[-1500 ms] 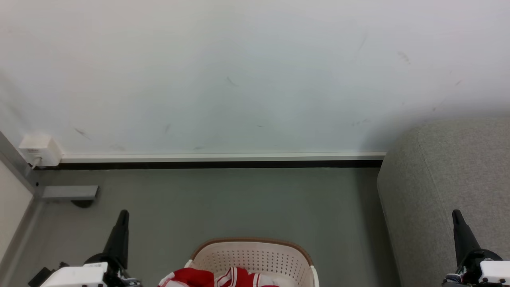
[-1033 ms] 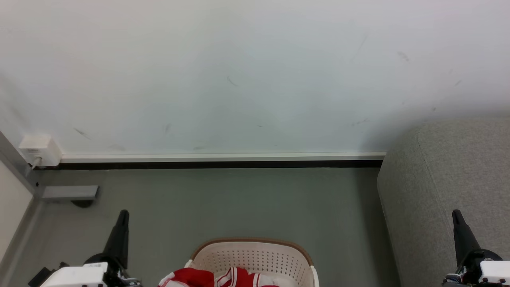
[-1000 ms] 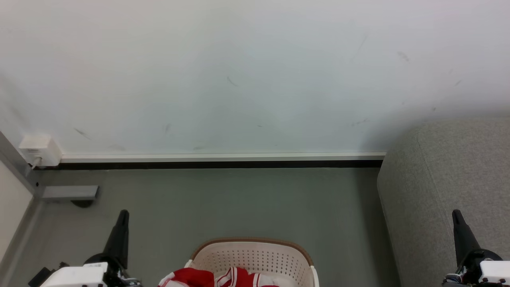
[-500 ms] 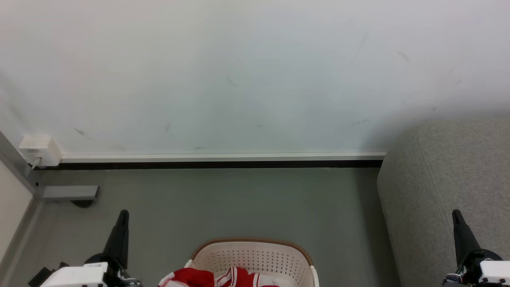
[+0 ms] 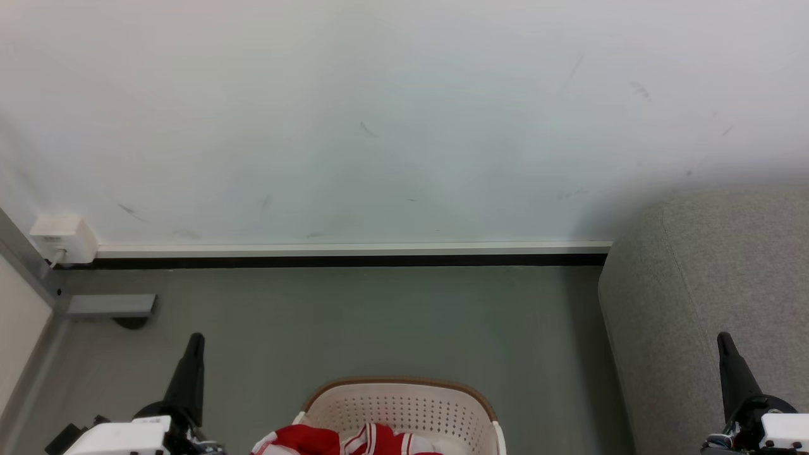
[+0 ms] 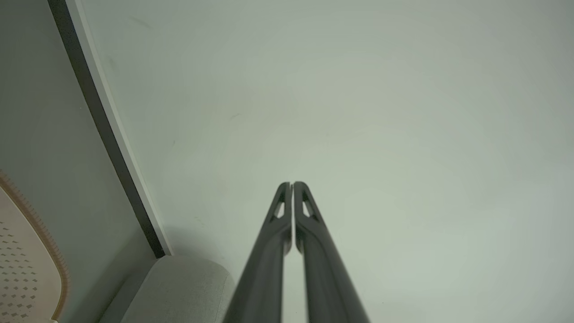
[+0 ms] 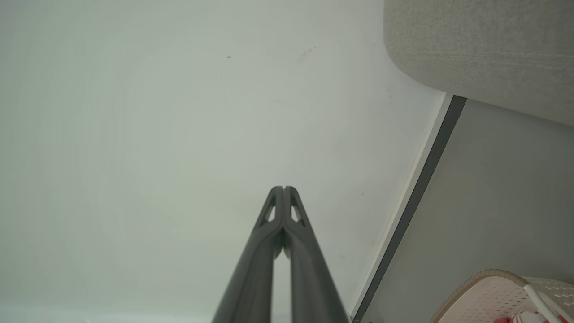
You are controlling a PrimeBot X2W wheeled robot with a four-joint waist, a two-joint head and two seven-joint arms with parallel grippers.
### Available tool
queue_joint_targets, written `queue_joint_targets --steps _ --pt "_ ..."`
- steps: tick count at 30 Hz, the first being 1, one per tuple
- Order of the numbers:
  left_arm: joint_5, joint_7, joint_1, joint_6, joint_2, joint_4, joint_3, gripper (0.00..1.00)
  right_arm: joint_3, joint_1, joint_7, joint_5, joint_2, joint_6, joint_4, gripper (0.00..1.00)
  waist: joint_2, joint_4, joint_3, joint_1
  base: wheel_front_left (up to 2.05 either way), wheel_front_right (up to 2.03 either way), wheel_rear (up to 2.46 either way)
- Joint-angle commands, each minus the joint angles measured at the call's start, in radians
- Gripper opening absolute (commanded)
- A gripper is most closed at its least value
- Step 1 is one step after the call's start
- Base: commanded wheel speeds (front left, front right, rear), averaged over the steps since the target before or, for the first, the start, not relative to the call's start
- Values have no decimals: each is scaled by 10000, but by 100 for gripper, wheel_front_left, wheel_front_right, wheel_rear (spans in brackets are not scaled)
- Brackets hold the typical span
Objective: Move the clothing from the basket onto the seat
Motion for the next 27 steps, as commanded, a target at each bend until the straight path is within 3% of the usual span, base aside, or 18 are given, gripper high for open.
queue_joint_targets --steps 1,24,25,27 --pt "-124 48 -55 -54 23 -26 18 0 -32 -57 39 13 -71 -23 -51 0 -1 0 0 0 0 0 0" --pt "-124 48 -55 -54 23 -26 18 0 -32 -57 39 12 -71 -23 -51 0 -1 0 0 0 0 0 0" --pt "0 -3 1 0 0 4 -1 100 4 0 -1 0 0 0 5 100 -1 0 0 0 0 0 0" --pt "5 -20 113 17 -40 147 -17 100 29 117 -17 1 65 0 139 100 -1 0 1 0 0 0 0"
